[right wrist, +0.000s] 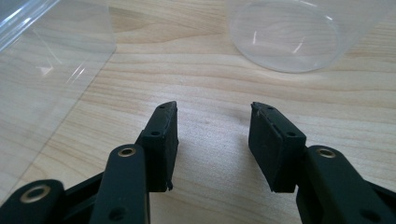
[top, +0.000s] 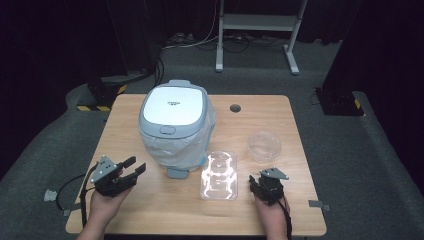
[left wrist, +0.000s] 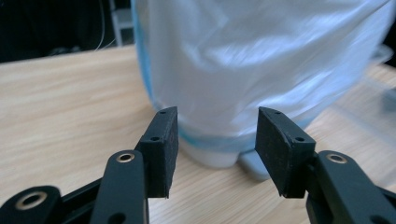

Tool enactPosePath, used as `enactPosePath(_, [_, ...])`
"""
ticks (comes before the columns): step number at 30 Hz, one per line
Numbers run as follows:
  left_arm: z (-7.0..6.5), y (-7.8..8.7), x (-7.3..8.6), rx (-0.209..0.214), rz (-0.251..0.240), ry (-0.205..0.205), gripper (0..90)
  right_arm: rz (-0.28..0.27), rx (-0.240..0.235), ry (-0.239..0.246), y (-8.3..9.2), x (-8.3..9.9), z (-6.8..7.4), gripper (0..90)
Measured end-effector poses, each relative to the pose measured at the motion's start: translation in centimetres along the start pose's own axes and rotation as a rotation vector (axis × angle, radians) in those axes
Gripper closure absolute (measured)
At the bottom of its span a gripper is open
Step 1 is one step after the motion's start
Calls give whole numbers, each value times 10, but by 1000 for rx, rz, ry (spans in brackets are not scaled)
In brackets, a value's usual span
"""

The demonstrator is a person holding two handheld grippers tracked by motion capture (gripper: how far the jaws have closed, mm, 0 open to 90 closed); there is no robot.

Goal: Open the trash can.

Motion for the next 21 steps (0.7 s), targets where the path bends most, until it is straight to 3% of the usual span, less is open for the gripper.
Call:
enactPosePath(2, [-4, 9, -12, 11, -31, -4, 490, 3, 5, 7, 0, 0, 1, 518])
enactPosePath(6, [-8, 15, -27, 19, -45, -14, 496, 6, 3, 12, -1, 1, 2, 514])
enactPosePath(15, [-20, 12, -57, 42, -20, -37, 530, 10, -11, 8, 0, 1, 3, 512])
enactPosePath(21, [-27, 10, -70, 66, -13, -25, 547, 8, -17, 11, -1, 1, 3, 513])
Point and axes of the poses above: each handheld gripper's, and its own axes: y roughly backward along the jaws, x roughly out of its underside, z roughly to its left, the point moved 6 cm from there along -y, roughly forward along the jaws, and after that the axes turned 2 degrees about x, right-handed, at the moved point
